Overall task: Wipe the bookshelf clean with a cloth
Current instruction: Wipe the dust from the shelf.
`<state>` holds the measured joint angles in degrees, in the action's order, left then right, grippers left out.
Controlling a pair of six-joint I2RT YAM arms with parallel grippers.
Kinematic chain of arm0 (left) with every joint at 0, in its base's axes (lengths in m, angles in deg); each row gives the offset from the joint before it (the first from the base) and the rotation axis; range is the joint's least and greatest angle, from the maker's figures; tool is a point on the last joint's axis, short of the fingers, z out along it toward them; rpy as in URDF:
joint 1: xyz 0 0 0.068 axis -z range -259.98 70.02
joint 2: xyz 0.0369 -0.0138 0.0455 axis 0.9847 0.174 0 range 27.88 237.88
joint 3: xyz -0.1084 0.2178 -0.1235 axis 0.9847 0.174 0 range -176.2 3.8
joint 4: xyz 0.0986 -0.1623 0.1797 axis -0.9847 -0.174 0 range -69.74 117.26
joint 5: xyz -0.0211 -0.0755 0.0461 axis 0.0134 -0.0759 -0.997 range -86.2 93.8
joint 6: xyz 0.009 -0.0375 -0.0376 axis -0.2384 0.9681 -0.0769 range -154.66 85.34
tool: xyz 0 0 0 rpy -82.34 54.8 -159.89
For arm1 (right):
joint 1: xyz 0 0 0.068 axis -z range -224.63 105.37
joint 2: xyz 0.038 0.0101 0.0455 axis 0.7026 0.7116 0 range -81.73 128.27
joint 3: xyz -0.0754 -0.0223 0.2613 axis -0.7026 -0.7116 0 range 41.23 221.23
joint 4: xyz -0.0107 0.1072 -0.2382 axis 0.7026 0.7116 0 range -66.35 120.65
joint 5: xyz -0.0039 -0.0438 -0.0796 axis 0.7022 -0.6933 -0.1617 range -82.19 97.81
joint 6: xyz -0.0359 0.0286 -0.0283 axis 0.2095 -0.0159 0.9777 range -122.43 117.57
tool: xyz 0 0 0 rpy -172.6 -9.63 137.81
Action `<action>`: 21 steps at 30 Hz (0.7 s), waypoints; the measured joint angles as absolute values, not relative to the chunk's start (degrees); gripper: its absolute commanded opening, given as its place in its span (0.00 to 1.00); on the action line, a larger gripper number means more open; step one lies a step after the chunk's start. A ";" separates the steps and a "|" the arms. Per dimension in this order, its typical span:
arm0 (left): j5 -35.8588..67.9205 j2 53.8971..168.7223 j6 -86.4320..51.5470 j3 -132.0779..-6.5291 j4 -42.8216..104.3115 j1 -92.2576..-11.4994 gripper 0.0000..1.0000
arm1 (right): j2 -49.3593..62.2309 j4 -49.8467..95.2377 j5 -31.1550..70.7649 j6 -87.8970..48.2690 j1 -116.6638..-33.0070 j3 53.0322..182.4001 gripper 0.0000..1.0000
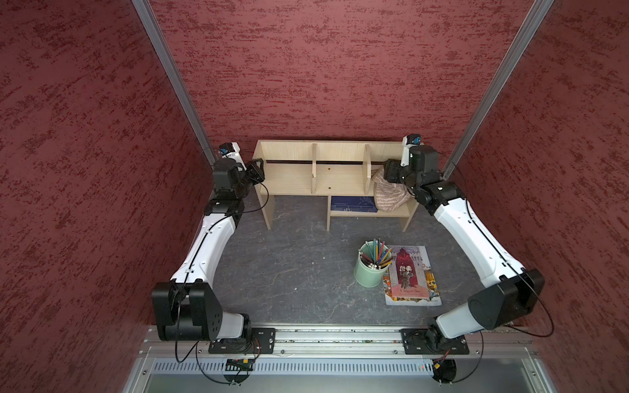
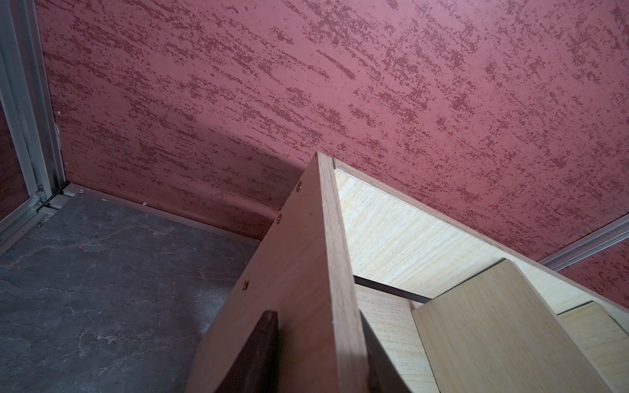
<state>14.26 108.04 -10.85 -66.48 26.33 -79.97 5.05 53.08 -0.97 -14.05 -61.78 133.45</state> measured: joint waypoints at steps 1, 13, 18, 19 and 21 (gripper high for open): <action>14.22 108.04 -10.92 -66.48 26.31 -79.97 0.00 | 4.62 54.17 -0.66 -13.72 -61.78 133.69 0.79; 14.15 108.04 -11.20 -66.48 26.36 -79.92 0.00 | 3.70 65.78 3.49 -8.60 -61.78 130.33 0.95; 14.04 108.04 -11.29 -66.48 26.36 -79.90 0.00 | 4.25 67.61 3.73 -8.21 -61.78 130.30 0.81; 14.04 108.04 -11.31 -66.48 26.36 -79.90 0.00 | 4.49 67.74 3.71 -8.28 -61.78 130.30 0.74; 14.02 108.04 -11.35 -66.48 26.36 -79.90 0.00 | 5.34 68.20 3.49 -8.60 -61.78 130.39 0.56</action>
<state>14.02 108.04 -11.35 -66.48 26.36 -79.90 5.34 68.20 3.49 -8.60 -61.78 130.39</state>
